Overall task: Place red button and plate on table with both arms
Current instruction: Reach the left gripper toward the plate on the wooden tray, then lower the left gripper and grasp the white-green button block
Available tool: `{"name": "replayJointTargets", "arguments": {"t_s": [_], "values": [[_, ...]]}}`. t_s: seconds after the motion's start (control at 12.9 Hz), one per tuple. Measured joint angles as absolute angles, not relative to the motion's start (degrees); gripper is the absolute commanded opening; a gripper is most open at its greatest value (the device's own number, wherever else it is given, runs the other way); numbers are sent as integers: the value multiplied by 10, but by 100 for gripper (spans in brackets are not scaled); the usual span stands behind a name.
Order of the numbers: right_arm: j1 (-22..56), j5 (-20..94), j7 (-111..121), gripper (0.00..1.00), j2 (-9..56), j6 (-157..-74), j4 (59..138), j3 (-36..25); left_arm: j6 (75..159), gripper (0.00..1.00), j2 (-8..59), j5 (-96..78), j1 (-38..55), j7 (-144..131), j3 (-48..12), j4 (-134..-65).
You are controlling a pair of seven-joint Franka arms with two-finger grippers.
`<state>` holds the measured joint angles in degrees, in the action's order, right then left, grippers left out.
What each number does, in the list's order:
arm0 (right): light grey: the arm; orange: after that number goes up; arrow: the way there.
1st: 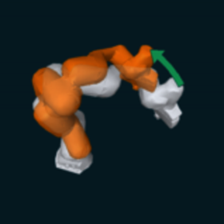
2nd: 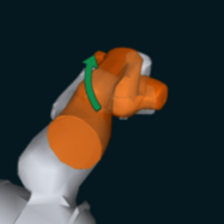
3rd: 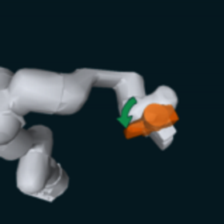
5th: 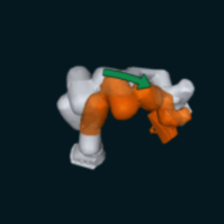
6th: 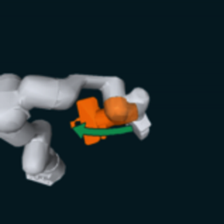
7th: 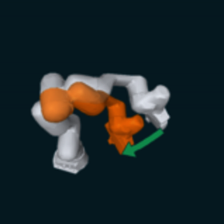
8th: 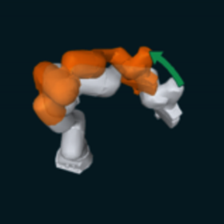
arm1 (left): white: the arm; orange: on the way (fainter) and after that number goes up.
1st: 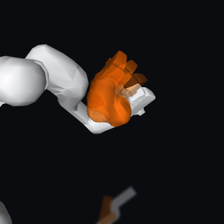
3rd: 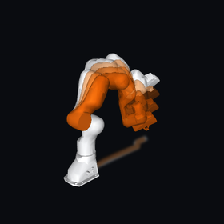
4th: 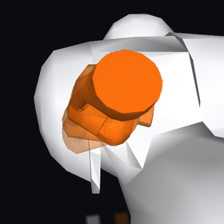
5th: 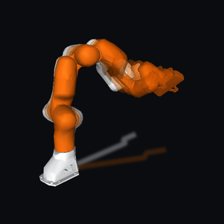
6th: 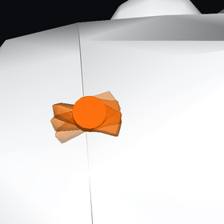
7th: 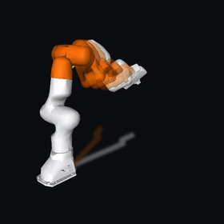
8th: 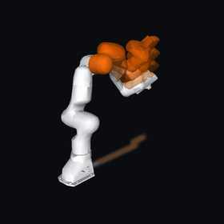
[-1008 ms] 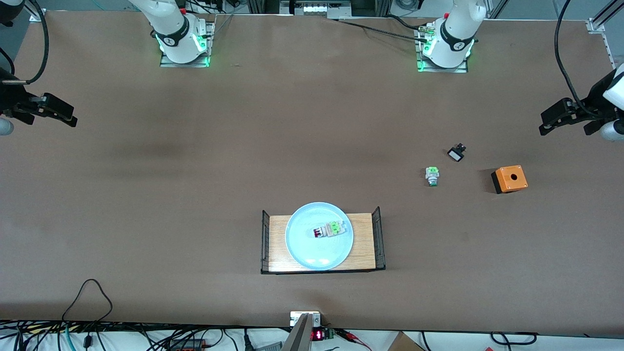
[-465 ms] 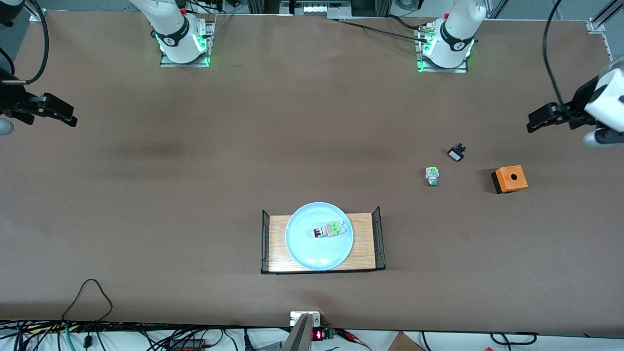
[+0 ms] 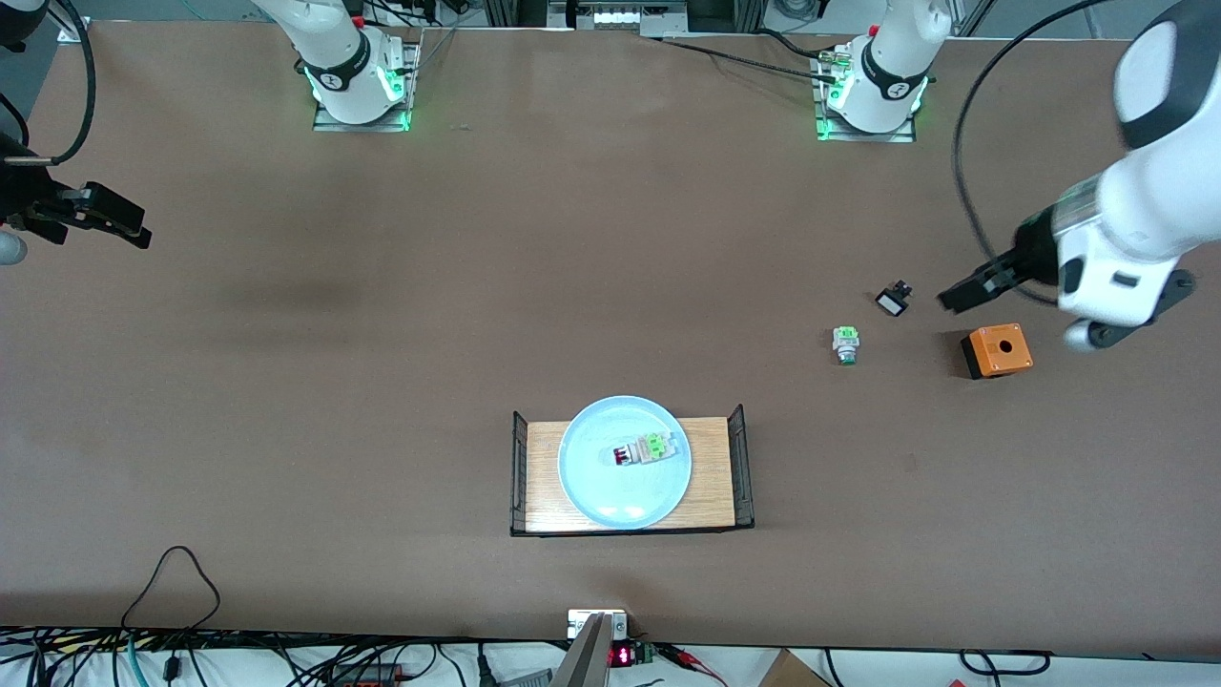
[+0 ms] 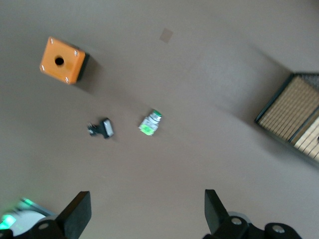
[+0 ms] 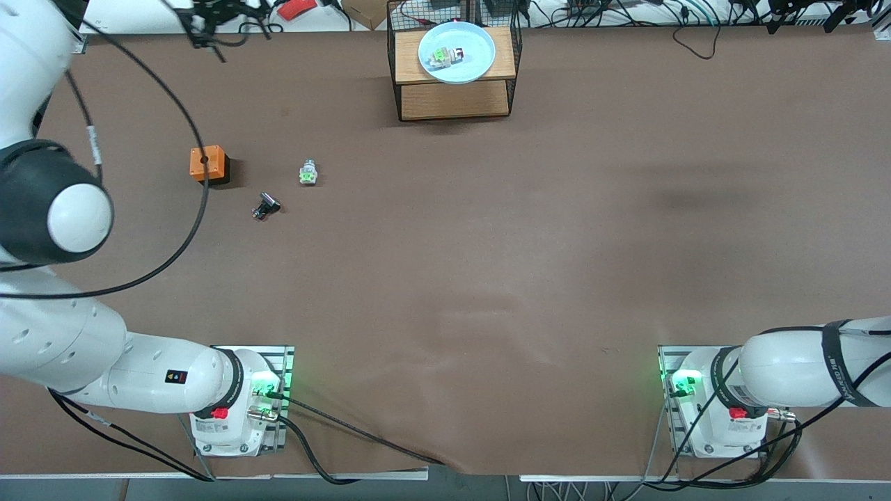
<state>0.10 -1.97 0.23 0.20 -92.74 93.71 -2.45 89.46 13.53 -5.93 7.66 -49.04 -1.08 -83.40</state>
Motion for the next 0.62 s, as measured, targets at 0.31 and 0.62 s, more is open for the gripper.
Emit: {"name": "replayJointTargets", "arguments": {"t_s": [0.31, 0.62], "values": [[1, -20, 2, 100, 2, -927, 937, -24, 899, 100, 249, -60, 130, -753, -12, -709], [1, -20, 1, 100, 5, -927, 937, -25, 951, 100, 331, -60, 165, -966, -13, -615]]}}
